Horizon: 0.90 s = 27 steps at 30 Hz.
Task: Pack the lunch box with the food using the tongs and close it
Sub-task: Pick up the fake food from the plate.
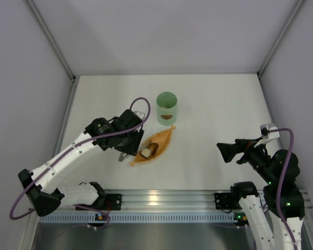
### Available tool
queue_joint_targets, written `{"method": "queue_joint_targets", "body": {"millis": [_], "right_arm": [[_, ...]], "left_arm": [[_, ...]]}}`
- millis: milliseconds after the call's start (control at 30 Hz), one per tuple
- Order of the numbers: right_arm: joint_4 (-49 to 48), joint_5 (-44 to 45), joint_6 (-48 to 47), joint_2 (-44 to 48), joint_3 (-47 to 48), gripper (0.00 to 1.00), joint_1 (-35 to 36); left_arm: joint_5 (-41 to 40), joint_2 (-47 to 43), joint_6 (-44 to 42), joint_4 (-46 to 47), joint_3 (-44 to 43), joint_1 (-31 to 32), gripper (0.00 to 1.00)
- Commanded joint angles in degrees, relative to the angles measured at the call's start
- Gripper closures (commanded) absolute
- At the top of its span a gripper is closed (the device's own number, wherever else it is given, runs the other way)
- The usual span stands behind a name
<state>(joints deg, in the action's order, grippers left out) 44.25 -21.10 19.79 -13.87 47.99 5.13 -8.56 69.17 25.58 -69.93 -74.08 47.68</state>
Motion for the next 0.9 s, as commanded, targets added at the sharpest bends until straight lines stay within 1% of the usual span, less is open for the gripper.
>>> {"method": "queue_joint_targets", "body": {"millis": [0, 400, 867], "right_arm": [[0.66, 0.18, -0.72, 0.16, 0.18, 0.01, 0.41], [1.01, 0.27, -0.63, 0.60, -0.09, 0.01, 0.41], [1.19, 0.18, -0.63, 0.60, -0.17, 0.01, 0.50]], "left_arm": [[-0.15, -2.28, -0.79, -2.40, 0.34, 0.04, 0.50], [3.63, -2.63, -2.03, -1.61, 4.03, 0.48, 0.50], [4.87, -2.55, -2.64, -1.44, 6.06, 0.75, 0.50]]}}
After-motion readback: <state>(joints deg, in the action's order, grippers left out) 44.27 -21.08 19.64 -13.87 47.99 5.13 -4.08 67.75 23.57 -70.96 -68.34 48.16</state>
